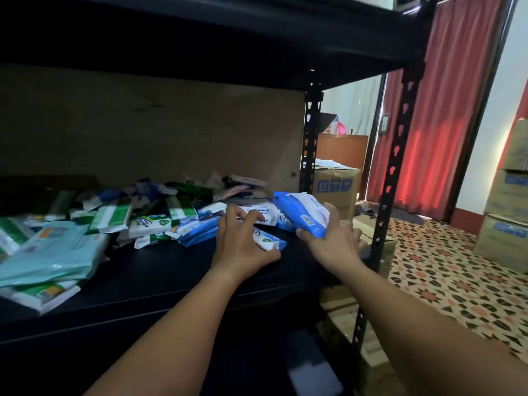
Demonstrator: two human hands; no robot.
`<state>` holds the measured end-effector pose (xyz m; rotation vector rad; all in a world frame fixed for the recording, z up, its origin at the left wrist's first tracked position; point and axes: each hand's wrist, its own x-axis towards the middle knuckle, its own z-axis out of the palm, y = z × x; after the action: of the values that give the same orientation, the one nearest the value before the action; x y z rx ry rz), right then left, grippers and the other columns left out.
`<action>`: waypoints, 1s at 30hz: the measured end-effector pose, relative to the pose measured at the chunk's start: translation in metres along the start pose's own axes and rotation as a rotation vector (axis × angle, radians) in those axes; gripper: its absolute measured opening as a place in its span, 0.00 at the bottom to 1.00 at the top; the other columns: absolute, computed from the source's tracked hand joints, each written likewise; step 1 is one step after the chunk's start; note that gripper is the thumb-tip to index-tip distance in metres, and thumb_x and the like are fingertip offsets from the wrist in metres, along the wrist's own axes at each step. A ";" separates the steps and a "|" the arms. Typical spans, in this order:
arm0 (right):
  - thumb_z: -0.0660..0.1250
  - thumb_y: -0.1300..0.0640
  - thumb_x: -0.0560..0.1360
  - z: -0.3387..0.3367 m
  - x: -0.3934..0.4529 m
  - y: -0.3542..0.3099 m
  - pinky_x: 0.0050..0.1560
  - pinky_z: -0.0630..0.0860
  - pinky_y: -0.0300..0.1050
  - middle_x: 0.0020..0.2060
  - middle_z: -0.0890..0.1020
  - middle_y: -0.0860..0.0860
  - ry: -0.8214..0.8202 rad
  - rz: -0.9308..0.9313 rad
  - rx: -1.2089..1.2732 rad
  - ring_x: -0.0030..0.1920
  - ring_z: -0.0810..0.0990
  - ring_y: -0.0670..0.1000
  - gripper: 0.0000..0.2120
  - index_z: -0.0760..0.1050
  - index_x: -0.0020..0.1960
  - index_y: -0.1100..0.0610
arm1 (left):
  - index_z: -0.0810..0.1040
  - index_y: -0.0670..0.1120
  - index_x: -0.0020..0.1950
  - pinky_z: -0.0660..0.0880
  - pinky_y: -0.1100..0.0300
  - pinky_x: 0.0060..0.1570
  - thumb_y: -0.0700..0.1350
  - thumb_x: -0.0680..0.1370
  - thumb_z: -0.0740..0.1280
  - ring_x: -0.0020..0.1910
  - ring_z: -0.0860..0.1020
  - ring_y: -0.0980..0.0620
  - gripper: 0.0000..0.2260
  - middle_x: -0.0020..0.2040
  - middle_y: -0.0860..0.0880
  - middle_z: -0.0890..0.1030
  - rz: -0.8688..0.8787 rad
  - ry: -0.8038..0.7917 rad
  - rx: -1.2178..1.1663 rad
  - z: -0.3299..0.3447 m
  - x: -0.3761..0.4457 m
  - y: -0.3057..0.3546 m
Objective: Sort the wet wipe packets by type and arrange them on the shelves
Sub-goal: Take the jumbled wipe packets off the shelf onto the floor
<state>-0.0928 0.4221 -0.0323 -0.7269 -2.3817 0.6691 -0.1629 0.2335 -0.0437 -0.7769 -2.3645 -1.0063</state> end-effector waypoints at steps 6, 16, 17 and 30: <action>0.67 0.30 0.70 -0.020 -0.054 -0.002 0.67 0.59 0.57 0.68 0.68 0.57 0.093 -0.033 -0.018 0.67 0.64 0.61 0.41 0.54 0.76 0.40 | 0.78 0.54 0.58 0.72 0.53 0.61 0.56 0.63 0.76 0.62 0.67 0.48 0.25 0.61 0.51 0.66 0.160 0.219 -0.020 -0.033 -0.052 0.010; 0.68 0.31 0.70 -0.017 -0.174 0.019 0.65 0.59 0.55 0.68 0.66 0.54 0.176 -0.092 -0.013 0.65 0.64 0.59 0.39 0.58 0.76 0.39 | 0.81 0.50 0.56 0.69 0.53 0.65 0.51 0.63 0.76 0.65 0.66 0.44 0.22 0.62 0.47 0.70 0.175 0.252 -0.009 -0.059 -0.167 0.020; 0.68 0.30 0.70 -0.014 -0.188 0.024 0.65 0.59 0.55 0.68 0.65 0.54 0.157 -0.094 -0.019 0.65 0.63 0.59 0.39 0.58 0.76 0.38 | 0.81 0.50 0.57 0.68 0.55 0.66 0.51 0.63 0.77 0.66 0.66 0.44 0.23 0.64 0.47 0.69 0.160 0.237 -0.004 -0.060 -0.184 0.015; 0.64 0.27 0.71 0.055 -0.296 0.097 0.67 0.58 0.55 0.67 0.66 0.54 -0.136 -0.048 -0.186 0.65 0.62 0.57 0.39 0.59 0.77 0.40 | 0.82 0.50 0.62 0.70 0.54 0.59 0.54 0.70 0.76 0.69 0.63 0.46 0.23 0.67 0.51 0.68 -0.161 0.059 0.073 -0.022 -0.347 -0.066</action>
<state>0.1131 0.2930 -0.2351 -0.7184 -2.6033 0.4961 0.0542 0.0690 -0.2690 -0.5299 -2.4280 -0.9867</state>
